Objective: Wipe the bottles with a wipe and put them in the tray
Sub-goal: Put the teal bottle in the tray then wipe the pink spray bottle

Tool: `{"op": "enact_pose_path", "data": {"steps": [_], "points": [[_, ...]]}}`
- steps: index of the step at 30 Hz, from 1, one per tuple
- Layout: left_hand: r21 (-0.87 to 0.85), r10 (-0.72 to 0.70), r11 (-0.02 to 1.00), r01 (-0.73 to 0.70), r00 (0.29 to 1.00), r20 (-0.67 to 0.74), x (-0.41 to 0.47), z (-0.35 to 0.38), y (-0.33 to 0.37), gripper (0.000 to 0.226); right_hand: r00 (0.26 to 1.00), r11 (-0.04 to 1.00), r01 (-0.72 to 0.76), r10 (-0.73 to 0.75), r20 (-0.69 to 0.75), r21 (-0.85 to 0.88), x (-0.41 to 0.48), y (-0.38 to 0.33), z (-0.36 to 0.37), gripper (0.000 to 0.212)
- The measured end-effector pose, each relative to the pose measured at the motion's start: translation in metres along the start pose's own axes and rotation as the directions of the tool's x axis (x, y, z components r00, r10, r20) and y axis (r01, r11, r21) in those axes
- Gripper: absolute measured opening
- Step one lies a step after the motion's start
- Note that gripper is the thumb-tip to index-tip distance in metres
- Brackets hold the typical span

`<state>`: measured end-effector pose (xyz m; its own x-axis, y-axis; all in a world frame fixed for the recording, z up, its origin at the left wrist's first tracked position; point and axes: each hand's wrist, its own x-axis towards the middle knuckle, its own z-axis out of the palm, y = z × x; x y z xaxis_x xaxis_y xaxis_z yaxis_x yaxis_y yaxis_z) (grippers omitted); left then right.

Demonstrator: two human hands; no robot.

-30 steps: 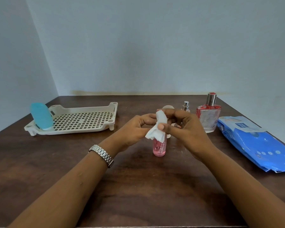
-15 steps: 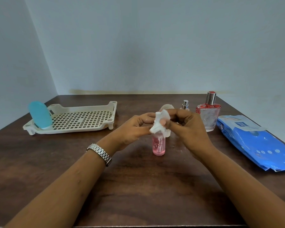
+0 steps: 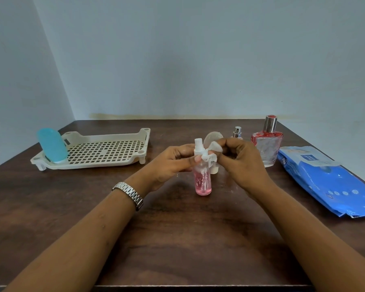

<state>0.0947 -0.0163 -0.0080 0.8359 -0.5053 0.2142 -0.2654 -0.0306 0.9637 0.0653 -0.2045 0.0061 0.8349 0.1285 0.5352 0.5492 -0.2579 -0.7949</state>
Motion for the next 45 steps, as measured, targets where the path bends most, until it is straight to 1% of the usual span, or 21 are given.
{"op": "enact_pose_path", "data": {"steps": [3, 5, 6, 7, 9, 11, 13, 14, 17, 19, 21, 22, 24, 27, 29, 32, 35, 38, 41, 43, 45], "points": [[0.000, -0.014, 1.000, 0.014, 0.999, -0.041, -0.001, 0.000, 0.000, 0.035, 0.995, 0.997, -0.030, 0.023, -0.098, -0.077, 0.003, 0.002, -0.002, 0.026], [-0.019, -0.013, 1.000, 0.012, 0.997, -0.078, -0.002, -0.002, 0.002, 0.039, 0.986, 0.994, -0.035, 0.019, -0.163, -0.100, 0.004, 0.004, -0.004, 0.021], [-0.030, -0.007, 1.000, 0.004, 0.995, -0.096, -0.002, -0.002, 0.002, 0.038, 0.985, 0.997, -0.021, 0.007, -0.172, -0.080, 0.003, 0.003, -0.004, 0.019], [-0.039, 0.000, 0.999, -0.005, 0.994, -0.112, -0.001, -0.003, 0.002, 0.036, 0.987, 0.998, 0.000, -0.010, -0.159, -0.059, 0.002, 0.002, -0.002, 0.019], [-0.032, 0.017, 0.999, -0.022, 0.992, -0.127, -0.001, -0.005, 0.001, 0.029, 0.996, 0.998, 0.045, -0.049, -0.075, -0.049, -0.004, -0.002, 0.004, 0.022], [-0.006, 0.032, 0.999, -0.033, 0.990, -0.134, -0.001, -0.007, -0.001, 0.028, 0.993, 0.985, 0.115, -0.115, 0.006, -0.129, -0.008, -0.004, 0.012, 0.015], [0.004, 0.043, 0.999, -0.043, 0.990, -0.133, -0.002, -0.009, -0.002, 0.033, 0.985, 0.960, 0.168, -0.173, 0.000, -0.222, -0.011, -0.003, 0.017, 0.019], [0.003, 0.048, 0.999, -0.048, 0.989, -0.137, -0.002, -0.009, -0.003, 0.032, 0.981, 0.953, 0.183, -0.192, -0.017, -0.240, -0.011, -0.002, 0.018, 0.019], [-0.003, 0.064, 0.998, -0.065, 0.986, -0.154, -0.002, -0.008, -0.001, 0.031, 0.951, 0.904, 0.284, -0.309, -0.030, -0.319, -0.011, 0.001, 0.016, 0.013], [-0.027, 0.057, 0.998, -0.062, 0.986, -0.154, 0.000, -0.009, -0.003, 0.027, 0.932, 0.869, 0.347, -0.363, 0.022, -0.354, -0.012, 0.001, 0.016, 0.012], [-0.074, 0.035, 0.996, -0.048, 0.987, -0.160, -0.001, -0.012, -0.005, 0.023, 0.922, 0.845, 0.384, -0.376, 0.098, -0.372, -0.013, 0.003, 0.017, 0.014], [-0.095, 0.025, 0.995, -0.041, 0.986, -0.166, -0.001, -0.014, -0.006, 0.025, 0.920, 0.838, 0.389, -0.368, 0.130, -0.383, -0.013, 0.004, 0.019, 0.016], [-0.129, 0.008, 0.991, -0.031, 0.984, -0.176, -0.002, -0.017, -0.007, 0.028, 0.934, 0.850, 0.358, -0.334, 0.128, -0.387, -0.012, 0.008, 0.020, 0.018], [-0.141, -0.004, 0.990, -0.019, 0.987, -0.162, -0.001, -0.016, -0.007, 0.025, 0.975, 0.930, 0.204, -0.220, -0.017, -0.306, -0.005, 0.012, 0.020, 0.025], [-0.117, -0.010, 0.993, -0.007, 0.989, -0.145, 0.000, -0.013, -0.008, 0.026, 0.980, 0.953, 0.165, -0.186, -0.064, -0.254, -0.003, 0.010, 0.021, 0.029], [-0.079, -0.017, 0.997, 0.005, 0.989, -0.147, -0.001, -0.011, -0.007, 0.041, 0.964, 0.937, 0.250, -0.265, -0.029, -0.244, -0.008, 0.004, 0.024, 0.029], [-0.053, -0.026, 0.998, 0.018, 0.988, -0.150, -0.003, -0.014, -0.006, 0.038, 0.951, 0.911, 0.307, -0.305, 0.049, -0.275, -0.011, 0.005, 0.021, 0.026], [-0.050, -0.027, 0.999, 0.019, 0.988, -0.152, -0.003, -0.013, -0.005, 0.031, 0.969, 0.929, 0.244, -0.245, 0.031, -0.280, -0.009, 0.009, 0.016, 0.028], [-0.057, -0.027, 0.998, 0.019, 0.988, -0.149, -0.002, -0.010, -0.003, 0.033, 0.984, 0.959, 0.162, -0.173, -0.030, -0.235, -0.006, 0.005, 0.019, 0.030], [-0.052, -0.033, 0.998, 0.025, 0.989, -0.148, -0.002, -0.010, -0.004, 0.033, 0.980, 0.954, 0.186, -0.198, -0.032, -0.235, -0.008, 0.001, 0.023, 0.025], [-0.047, -0.040, 0.998, 0.033, 0.988, -0.146, -0.001, -0.011, -0.004, 0.033, 0.975, 0.946, 0.220, -0.223, 0.013, -0.236, -0.010, 0.000, 0.024, 0.022]]}}
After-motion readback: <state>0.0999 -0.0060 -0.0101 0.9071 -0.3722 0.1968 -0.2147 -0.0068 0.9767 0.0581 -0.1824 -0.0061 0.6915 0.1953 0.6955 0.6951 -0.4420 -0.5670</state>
